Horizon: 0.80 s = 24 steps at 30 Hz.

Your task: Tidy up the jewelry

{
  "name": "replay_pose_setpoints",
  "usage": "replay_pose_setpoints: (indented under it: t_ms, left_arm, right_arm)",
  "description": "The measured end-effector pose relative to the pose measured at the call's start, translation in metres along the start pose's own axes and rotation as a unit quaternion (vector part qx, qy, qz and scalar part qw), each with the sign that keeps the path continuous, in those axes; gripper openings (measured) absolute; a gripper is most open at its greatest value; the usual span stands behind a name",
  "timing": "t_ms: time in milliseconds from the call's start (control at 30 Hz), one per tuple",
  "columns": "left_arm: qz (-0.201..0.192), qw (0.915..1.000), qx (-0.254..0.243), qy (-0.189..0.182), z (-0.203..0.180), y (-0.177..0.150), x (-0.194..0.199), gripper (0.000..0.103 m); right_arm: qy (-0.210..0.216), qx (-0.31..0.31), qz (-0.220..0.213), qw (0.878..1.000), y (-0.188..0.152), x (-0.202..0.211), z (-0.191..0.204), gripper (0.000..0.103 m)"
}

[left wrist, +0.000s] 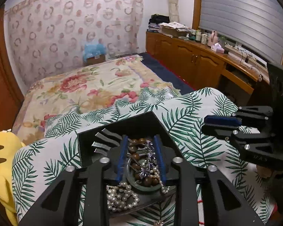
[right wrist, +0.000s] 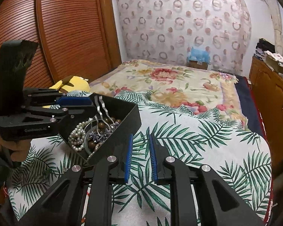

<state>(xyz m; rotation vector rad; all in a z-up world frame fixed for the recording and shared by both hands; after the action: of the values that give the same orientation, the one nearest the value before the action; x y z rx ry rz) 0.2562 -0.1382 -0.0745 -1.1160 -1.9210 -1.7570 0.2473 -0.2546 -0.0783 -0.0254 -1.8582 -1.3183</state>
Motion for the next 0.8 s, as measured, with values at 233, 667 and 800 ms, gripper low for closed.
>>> replay_pose_setpoints:
  t_ms: [233,667,800]
  left_arm:
    - [-0.014,0.9998,0.012,-0.009,0.005,-0.014,0.022,0.047]
    - [-0.006,0.9995,0.031,0.0,0.035,-0.069,0.052,0.053]
    - [0.009,0.9993,0.037,0.001,0.042,-0.091,0.051,0.065]
  right_arm:
    - [-0.004,0.011,0.003,1.0,0.003,0.002,0.006,0.019]
    - [0.0,0.033,0.038,0.999,-0.021,0.014,0.045,0.019]
    - [0.007,0.027,0.055,0.998,-0.042,0.012,0.06,0.028]
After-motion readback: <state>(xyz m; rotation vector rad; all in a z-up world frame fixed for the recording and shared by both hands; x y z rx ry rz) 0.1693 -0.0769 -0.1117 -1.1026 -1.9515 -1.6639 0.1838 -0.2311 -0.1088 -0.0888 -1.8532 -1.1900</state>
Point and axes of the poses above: each gripper's, at about its wrist camera, not at the fingertips, and x roughly against the way its jaws point, z to its left, y to its top, the point moved 7 cm from there along -x, roughly the way its jaws point, and after that the axes turned 15 degrees about x, right-handed, at the moved point
